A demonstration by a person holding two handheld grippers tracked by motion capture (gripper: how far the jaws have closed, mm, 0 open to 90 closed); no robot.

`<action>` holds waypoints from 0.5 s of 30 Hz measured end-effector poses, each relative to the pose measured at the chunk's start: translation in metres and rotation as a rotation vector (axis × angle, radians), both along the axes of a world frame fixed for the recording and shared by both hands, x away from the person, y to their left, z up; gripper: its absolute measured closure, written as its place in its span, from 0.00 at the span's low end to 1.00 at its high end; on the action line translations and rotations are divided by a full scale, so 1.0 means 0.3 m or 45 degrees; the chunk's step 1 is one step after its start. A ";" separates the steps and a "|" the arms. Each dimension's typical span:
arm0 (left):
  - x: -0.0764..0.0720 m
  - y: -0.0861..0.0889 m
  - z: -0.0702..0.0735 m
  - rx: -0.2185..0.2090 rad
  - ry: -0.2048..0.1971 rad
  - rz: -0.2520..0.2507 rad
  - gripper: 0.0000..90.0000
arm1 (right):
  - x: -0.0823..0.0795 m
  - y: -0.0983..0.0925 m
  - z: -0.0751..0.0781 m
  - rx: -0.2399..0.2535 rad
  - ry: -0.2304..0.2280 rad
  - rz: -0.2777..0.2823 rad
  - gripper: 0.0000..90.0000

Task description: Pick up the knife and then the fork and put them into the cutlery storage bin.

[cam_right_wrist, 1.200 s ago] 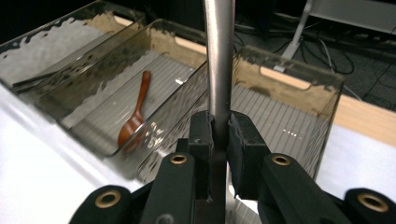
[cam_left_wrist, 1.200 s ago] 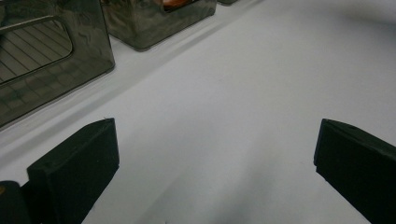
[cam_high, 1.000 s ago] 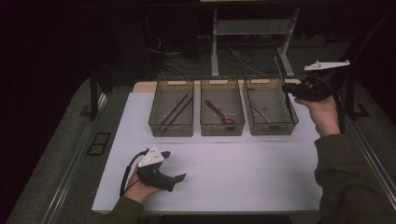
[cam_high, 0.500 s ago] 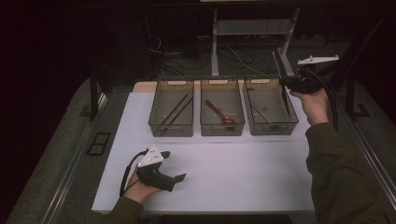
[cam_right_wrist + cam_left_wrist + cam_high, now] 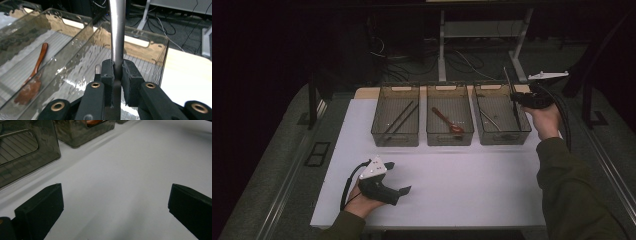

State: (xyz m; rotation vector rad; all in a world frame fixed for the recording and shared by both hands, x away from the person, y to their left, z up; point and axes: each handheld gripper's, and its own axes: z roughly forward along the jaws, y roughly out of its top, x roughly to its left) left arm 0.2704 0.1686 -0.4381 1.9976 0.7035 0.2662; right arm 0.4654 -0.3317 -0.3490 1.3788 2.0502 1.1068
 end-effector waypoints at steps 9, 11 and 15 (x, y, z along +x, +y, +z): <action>0.001 0.000 0.000 0.000 0.000 -0.005 0.00 | 0.026 0.016 -0.045 -0.070 0.125 -0.007 0.88; 0.000 0.000 0.000 -0.003 0.001 -0.004 0.00 | 0.033 0.018 -0.053 -0.085 0.147 -0.006 0.88; 0.001 -0.001 0.000 0.004 0.002 -0.008 0.00 | 0.046 0.026 -0.070 -0.113 0.184 -0.006 0.88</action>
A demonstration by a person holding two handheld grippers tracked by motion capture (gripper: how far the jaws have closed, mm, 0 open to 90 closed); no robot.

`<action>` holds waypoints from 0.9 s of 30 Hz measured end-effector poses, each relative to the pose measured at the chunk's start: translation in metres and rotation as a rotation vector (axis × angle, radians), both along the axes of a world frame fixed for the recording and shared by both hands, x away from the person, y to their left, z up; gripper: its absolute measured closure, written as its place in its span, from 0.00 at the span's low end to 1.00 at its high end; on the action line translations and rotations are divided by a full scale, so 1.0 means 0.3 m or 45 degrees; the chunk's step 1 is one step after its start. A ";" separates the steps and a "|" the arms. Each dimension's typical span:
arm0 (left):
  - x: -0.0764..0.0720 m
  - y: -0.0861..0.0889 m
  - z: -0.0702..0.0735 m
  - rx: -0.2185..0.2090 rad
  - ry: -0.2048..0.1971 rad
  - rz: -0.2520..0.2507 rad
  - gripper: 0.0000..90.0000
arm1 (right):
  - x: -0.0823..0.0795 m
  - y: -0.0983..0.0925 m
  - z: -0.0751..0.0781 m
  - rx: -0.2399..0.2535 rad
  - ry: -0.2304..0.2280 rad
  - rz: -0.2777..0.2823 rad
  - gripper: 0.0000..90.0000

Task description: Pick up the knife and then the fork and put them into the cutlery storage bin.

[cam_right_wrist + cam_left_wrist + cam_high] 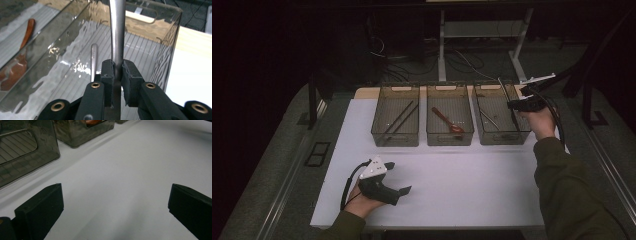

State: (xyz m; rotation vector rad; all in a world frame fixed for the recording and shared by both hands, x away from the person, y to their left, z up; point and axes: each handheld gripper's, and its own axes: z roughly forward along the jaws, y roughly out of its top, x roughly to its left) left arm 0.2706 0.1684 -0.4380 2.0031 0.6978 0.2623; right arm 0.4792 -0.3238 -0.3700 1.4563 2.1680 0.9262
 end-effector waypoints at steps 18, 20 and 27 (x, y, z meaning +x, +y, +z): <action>-0.001 0.000 0.001 -0.003 0.001 -0.002 0.00 | 0.016 0.020 -0.022 0.058 -0.014 0.011 0.68; 0.000 -0.001 0.000 -0.001 0.000 -0.004 0.00 | 0.009 0.012 -0.016 0.093 -0.018 0.021 0.62; -0.001 -0.002 0.000 0.000 -0.003 -0.003 0.00 | -0.039 0.004 0.012 0.137 -0.102 0.038 0.51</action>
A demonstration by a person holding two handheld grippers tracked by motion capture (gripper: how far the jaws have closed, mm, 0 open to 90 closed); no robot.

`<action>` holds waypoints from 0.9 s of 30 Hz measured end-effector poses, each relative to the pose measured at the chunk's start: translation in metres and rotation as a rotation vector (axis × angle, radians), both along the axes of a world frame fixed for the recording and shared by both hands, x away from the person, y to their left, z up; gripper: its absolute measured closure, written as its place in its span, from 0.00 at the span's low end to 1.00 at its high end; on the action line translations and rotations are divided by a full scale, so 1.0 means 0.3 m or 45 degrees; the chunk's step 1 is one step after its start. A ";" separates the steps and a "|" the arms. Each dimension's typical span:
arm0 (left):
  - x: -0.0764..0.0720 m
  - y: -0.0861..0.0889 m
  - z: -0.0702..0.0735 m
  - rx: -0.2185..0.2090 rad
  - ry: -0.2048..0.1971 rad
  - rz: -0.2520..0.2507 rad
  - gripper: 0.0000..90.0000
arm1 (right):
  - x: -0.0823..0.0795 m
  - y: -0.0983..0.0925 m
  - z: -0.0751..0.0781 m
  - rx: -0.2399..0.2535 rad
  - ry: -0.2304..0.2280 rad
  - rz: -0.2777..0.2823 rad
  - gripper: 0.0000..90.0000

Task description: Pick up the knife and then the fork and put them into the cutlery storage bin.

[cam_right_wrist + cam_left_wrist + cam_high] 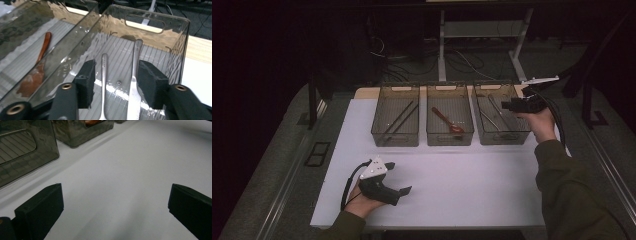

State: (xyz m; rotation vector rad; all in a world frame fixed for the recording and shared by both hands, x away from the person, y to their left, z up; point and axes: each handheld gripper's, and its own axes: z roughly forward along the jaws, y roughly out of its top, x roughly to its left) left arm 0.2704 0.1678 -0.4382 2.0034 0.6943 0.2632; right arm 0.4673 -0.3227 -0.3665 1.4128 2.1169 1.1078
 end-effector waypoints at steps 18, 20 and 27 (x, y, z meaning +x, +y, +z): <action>0.004 0.000 -0.001 -0.004 0.004 0.004 0.00 | -0.174 -0.020 0.042 0.099 -0.138 0.090 0.32; 0.005 -0.001 -0.001 0.001 0.002 0.002 0.00 | -0.196 -0.017 0.033 0.107 -0.138 0.112 0.31; 0.006 -0.006 0.000 0.010 0.003 0.003 0.00 | -0.259 0.006 0.002 0.103 -0.139 0.175 0.29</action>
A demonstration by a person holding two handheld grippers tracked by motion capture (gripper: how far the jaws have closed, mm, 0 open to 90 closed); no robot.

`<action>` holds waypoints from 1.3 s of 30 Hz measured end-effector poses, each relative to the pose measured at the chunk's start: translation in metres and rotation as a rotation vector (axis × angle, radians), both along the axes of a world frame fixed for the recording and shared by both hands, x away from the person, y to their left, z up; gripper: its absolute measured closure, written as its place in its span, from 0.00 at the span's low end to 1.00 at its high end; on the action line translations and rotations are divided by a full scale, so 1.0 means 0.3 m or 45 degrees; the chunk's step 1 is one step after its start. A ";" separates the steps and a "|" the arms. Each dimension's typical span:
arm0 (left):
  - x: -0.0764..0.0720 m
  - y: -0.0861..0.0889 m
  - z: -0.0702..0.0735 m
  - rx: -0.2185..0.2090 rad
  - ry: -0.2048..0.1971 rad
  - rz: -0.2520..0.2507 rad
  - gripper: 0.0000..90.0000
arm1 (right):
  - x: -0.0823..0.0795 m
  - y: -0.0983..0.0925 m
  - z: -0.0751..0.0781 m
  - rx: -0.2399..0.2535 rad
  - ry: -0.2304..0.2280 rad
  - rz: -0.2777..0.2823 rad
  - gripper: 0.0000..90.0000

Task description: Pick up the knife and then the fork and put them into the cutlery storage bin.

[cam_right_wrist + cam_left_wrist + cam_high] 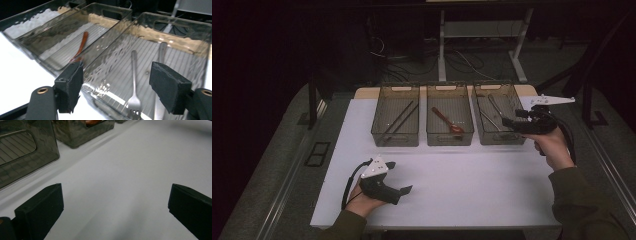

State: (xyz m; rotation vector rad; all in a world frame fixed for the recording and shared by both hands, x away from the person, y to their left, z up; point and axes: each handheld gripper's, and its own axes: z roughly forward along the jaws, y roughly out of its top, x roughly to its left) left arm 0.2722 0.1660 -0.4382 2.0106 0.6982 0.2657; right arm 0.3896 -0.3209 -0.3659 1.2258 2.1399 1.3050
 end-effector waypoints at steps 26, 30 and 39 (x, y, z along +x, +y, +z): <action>-0.010 0.008 0.004 -0.011 -0.010 -0.001 0.00 | -0.239 0.117 -0.079 0.029 -0.075 0.130 0.20; -0.011 0.010 0.003 -0.011 -0.008 0.001 0.00 | -0.262 0.125 -0.106 0.015 -0.068 0.139 0.20; -0.016 0.012 0.005 -0.015 -0.011 0.002 0.00 | -0.317 0.128 -0.162 0.015 -0.052 0.161 0.19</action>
